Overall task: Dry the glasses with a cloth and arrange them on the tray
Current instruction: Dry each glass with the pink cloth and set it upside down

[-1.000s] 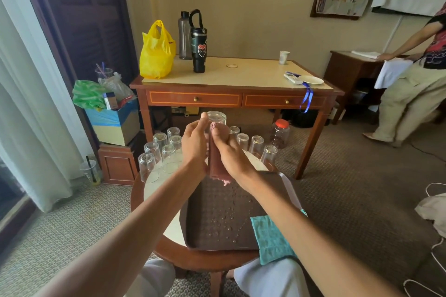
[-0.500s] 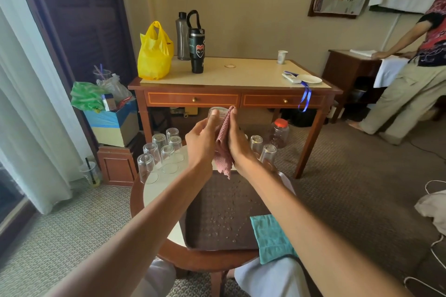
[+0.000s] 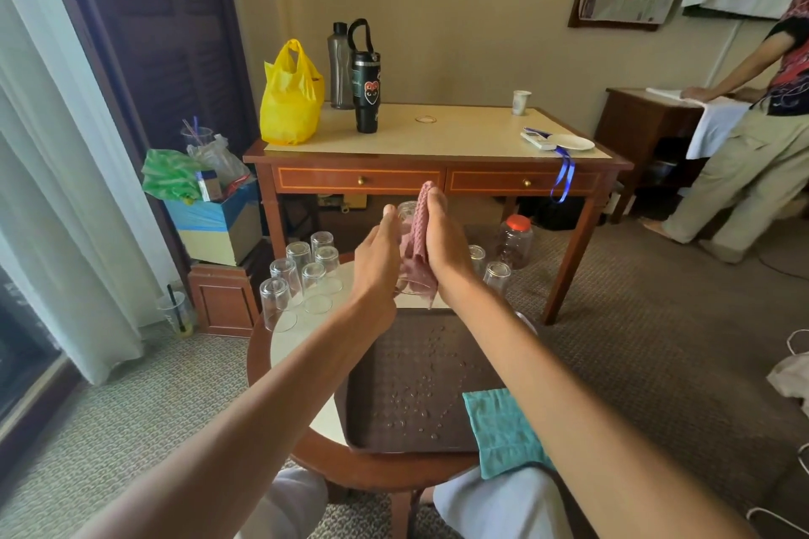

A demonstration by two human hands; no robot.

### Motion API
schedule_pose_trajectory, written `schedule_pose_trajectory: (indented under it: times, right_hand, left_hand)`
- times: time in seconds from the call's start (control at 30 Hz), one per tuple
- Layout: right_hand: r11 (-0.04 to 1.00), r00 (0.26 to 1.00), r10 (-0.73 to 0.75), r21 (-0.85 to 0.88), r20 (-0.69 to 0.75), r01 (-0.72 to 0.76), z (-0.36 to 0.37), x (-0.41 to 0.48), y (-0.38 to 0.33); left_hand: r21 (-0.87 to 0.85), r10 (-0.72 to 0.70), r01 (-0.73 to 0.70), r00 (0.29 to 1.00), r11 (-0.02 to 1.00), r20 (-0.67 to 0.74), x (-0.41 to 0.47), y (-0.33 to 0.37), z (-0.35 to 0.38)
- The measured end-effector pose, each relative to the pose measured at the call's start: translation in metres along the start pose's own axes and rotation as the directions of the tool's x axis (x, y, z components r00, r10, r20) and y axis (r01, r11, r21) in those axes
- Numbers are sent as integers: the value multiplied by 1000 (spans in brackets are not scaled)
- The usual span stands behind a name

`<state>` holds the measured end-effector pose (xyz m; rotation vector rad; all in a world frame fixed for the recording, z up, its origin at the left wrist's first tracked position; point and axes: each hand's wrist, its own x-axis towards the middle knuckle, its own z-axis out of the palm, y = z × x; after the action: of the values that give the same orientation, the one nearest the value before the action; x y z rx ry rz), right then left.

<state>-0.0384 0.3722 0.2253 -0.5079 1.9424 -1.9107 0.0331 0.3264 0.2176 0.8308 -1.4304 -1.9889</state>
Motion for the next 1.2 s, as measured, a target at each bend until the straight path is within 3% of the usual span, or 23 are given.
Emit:
schedule_pose_trajectory:
  times: [0.1, 0.17, 0.27, 0.37, 0.47, 0.63, 0.77, 0.93, 1.1, 1.2]
  right_hand:
    - [992, 993, 119, 38, 14, -120, -4, -7, 2]
    - [992, 990, 123, -25, 65, -122, -4, -22, 4]
    - [983, 989, -26, -173, 148, 52, 5, -35, 19]
    - [926, 966, -234, -280, 107, 255, 9, -36, 29]
    - [895, 951, -308, -327, 38, 302, 8, -25, 24]
    - [998, 998, -67, -19, 20, 67, -1, -6, 3]
    - [981, 984, 173, -94, 47, -168, -11, -15, 0]
    - [944, 986, 31, -329, 164, 25, -3, -34, 15]
    - [936, 978, -186, -285, 97, 206, 1, -27, 6]
    - [975, 992, -104, -191, 67, 115, 3, -14, -5]
  left_hand:
    - [33, 47, -46, 999, 998, -15, 1, 3, 0]
    - [-9, 43, -43, 998, 999, -48, 3, 5, -1]
    - [-17, 72, -73, 994, 997, -77, 12, 3, -8]
    - [-47, 43, -46, 997, 998, -65, 17, -3, -16]
    - [-132, -51, 43, 997, 990, -59, 15, -9, -14]
    - [-134, -79, 76, 997, 988, -13, 3, -8, -1]
    - [-53, -6, 2, 998, 999, -65, 2, -6, 4]
    - [-94, 6, -18, 992, 995, -123, 9, -12, -3]
    - [-186, -51, 30, 993, 982, -110, 10, -10, -5]
    - [-173, -34, 17, 995, 985, -94, 5, -4, -2]
